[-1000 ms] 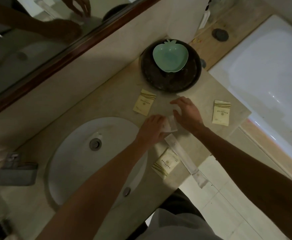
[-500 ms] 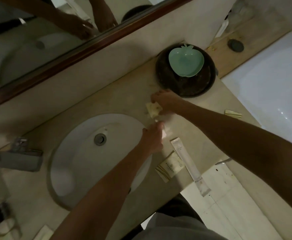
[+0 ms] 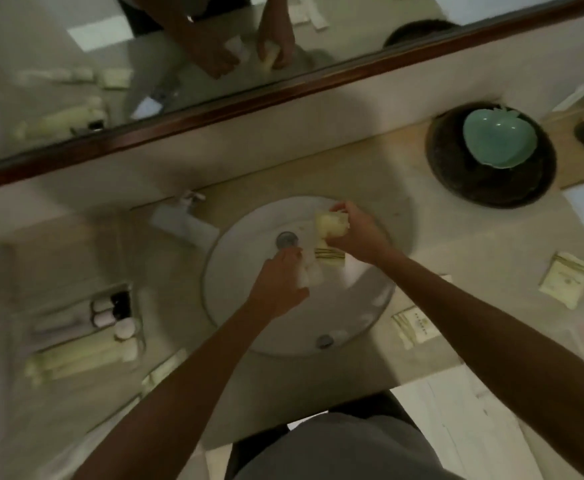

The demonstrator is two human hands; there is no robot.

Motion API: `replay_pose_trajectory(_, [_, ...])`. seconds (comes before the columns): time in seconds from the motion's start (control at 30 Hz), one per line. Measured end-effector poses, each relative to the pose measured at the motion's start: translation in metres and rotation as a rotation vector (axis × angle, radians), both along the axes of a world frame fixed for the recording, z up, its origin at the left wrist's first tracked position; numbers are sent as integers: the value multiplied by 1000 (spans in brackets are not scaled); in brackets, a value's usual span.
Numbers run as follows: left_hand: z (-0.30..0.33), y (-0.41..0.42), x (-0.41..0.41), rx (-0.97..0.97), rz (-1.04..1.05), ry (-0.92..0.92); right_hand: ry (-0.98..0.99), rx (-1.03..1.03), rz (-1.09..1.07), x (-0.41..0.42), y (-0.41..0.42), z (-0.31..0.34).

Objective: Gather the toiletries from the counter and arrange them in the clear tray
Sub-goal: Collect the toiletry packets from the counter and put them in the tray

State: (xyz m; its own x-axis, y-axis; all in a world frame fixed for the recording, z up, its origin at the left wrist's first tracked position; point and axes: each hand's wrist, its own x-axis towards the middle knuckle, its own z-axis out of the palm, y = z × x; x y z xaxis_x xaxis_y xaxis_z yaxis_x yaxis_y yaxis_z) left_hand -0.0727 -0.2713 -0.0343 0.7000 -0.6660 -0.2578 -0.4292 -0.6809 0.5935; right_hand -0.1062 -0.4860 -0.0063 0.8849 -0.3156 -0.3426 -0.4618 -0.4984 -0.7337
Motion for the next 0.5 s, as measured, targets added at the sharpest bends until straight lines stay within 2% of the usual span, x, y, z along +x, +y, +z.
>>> replay_pose_trajectory(0.1, [18,90,6,-23,83,-20,-64,178,38,15,80,21])
replay_pose_trajectory(0.17, [29,153,8,-10,147,-26,-41,244,67,19,137,28])
replay_pose_trajectory(0.33, [40,302,22,69,244,-60,126,313,40,20,276,21])
replay_pose_trajectory(0.5, [33,408,55,198,337,-143,235,340,77,23,373,6])
